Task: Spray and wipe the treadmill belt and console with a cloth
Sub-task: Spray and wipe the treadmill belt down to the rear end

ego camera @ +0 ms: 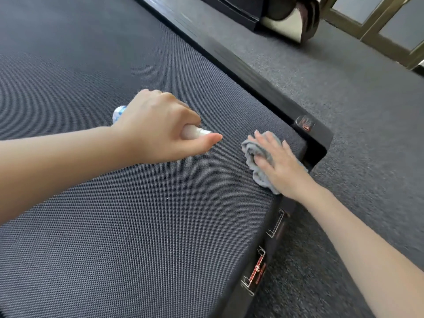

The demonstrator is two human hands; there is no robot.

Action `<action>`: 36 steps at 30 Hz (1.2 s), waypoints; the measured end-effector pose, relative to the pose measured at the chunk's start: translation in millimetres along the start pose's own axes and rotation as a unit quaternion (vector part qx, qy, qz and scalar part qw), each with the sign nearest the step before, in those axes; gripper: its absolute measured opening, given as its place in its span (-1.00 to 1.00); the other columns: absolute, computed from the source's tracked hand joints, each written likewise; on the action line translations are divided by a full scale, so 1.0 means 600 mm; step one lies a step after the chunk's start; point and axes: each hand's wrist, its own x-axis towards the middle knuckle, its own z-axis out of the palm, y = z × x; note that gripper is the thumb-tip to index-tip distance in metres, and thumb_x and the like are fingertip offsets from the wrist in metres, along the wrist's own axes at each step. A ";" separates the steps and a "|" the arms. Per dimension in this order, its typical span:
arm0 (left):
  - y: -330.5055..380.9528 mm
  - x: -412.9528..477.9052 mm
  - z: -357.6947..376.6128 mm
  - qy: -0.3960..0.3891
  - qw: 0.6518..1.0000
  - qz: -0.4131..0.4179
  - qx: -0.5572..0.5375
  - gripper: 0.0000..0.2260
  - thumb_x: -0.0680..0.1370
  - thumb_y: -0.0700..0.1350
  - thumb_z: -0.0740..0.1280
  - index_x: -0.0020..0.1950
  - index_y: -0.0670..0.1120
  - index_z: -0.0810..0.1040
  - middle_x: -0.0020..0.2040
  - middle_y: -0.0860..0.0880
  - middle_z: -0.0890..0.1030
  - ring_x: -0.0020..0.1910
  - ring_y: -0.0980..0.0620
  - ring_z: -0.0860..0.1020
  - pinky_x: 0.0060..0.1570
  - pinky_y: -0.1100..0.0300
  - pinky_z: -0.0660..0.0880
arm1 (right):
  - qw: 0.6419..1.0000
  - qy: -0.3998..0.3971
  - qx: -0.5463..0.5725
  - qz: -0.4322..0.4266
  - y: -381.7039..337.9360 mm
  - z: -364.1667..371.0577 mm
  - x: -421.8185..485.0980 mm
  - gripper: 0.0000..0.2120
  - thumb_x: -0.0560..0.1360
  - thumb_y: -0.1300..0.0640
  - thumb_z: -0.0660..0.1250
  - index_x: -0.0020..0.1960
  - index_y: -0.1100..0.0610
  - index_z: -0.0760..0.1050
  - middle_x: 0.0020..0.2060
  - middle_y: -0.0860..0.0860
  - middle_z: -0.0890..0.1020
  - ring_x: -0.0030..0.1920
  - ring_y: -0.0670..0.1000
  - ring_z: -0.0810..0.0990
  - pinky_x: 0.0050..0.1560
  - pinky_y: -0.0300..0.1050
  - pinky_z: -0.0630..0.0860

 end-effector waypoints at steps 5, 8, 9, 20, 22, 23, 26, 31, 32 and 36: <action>0.000 0.001 -0.002 0.004 1.000 0.005 -0.003 -0.48 0.52 0.27 0.05 -0.49 -0.05 0.13 -0.56 0.08 0.18 -0.58 0.08 0.14 -0.45 0.27 0.03 | 0.994 0.057 0.013 0.090 0.072 -0.012 0.044 -0.49 0.64 -0.09 0.01 0.55 -0.06 0.02 0.54 -0.06 0.05 0.54 -0.10 -0.11 0.49 -0.07 -0.24; -0.001 -0.003 -0.006 0.008 1.000 0.002 -0.007 -0.48 0.52 0.28 0.03 -0.49 -0.05 0.14 -0.56 0.07 0.20 -0.58 0.06 0.16 -0.46 0.28 0.04 | 0.990 0.080 0.044 0.105 0.097 -0.019 0.048 -0.51 0.64 -0.04 0.04 0.55 -0.01 0.08 0.54 -0.01 0.11 0.53 -0.10 -0.06 0.46 -0.15 -0.23; -0.003 -0.004 -0.010 0.009 1.000 0.000 -0.006 -0.48 0.52 0.28 0.03 -0.49 -0.05 0.15 -0.57 0.07 0.21 -0.58 0.04 0.17 -0.46 0.27 0.04 | 0.990 0.082 0.044 0.103 0.097 -0.021 0.050 -0.51 0.64 -0.03 0.05 0.54 0.01 0.09 0.54 0.00 0.12 0.53 -0.09 -0.04 0.45 -0.15 -0.23; -0.004 -0.019 -0.063 -0.002 1.000 -0.008 -0.007 -0.43 0.50 0.29 0.02 -0.49 -0.14 0.22 -0.58 -0.06 0.30 -0.56 -0.11 0.24 -0.47 0.23 0.09 | 0.990 0.073 0.094 0.076 -0.005 0.011 -0.030 -0.47 0.50 -0.13 0.08 0.46 -0.10 0.22 0.49 -0.04 0.22 0.52 0.03 0.04 0.51 0.14 -0.13; 0.005 -0.019 -0.075 0.000 1.000 -0.003 -0.013 -0.44 0.50 0.29 0.01 -0.50 -0.11 0.18 -0.58 -0.04 0.27 -0.56 -0.08 0.21 -0.47 0.24 0.10 | 0.992 0.070 0.090 0.049 -0.035 0.023 -0.061 -0.54 0.54 -0.08 0.12 0.44 -0.16 0.25 0.50 -0.11 0.19 0.53 -0.03 0.01 0.50 0.06 -0.17; 0.011 -0.019 -0.081 0.001 1.000 -0.001 -0.014 -0.45 0.50 0.29 0.01 -0.50 -0.10 0.16 -0.58 -0.04 0.26 -0.56 -0.08 0.21 -0.47 0.23 0.11 | 0.993 0.068 0.090 0.037 -0.050 0.027 -0.075 -0.56 0.56 -0.05 0.14 0.43 -0.20 0.25 0.49 -0.16 0.19 0.53 -0.06 0.00 0.49 0.03 -0.18; 0.024 -0.018 -0.098 0.000 1.000 0.000 -0.018 -0.45 0.50 0.31 0.00 -0.50 -0.09 0.15 -0.58 -0.06 0.26 -0.56 -0.11 0.22 -0.48 0.20 0.17 | 0.991 0.063 0.121 0.017 -0.098 0.029 -0.108 -0.56 0.60 0.03 0.13 0.29 -0.44 0.09 0.38 -0.33 0.13 0.49 -0.18 -0.04 0.49 -0.03 -0.18; 0.037 -0.020 -0.121 0.000 1.000 -0.011 -0.015 -0.41 0.47 0.34 -0.03 -0.49 -0.12 0.20 -0.55 -0.10 0.30 -0.52 -0.13 0.25 -0.46 0.16 0.16 | 0.991 0.017 0.131 -0.004 -0.191 0.032 -0.163 -0.58 0.64 0.08 0.13 0.32 -0.32 0.04 0.23 -0.54 -0.04 0.35 -0.47 -0.20 0.45 -0.25 -0.27; 0.039 -0.021 -0.124 0.001 1.000 -0.012 -0.013 -0.40 0.47 0.35 -0.04 -0.48 -0.14 0.23 -0.54 -0.11 0.31 -0.51 -0.13 0.27 -0.45 0.16 0.17 | 0.992 -0.005 0.127 -0.019 -0.214 0.037 -0.178 -0.58 0.64 0.05 0.11 0.34 -0.32 0.03 0.30 -0.51 -0.04 0.33 -0.52 -0.26 0.42 -0.33 -0.33; 0.047 -0.019 -0.136 0.008 1.000 -0.012 -0.016 -0.40 0.49 0.32 -0.03 -0.48 -0.15 0.27 -0.55 -0.07 0.27 -0.52 -0.12 0.27 -0.43 0.14 0.22 | 0.985 -0.061 0.090 -0.132 -0.295 0.071 -0.239 -0.53 0.61 -0.04 0.06 0.50 -0.13 0.14 0.52 -0.20 0.07 0.50 -0.26 -0.21 0.48 -0.19 -0.33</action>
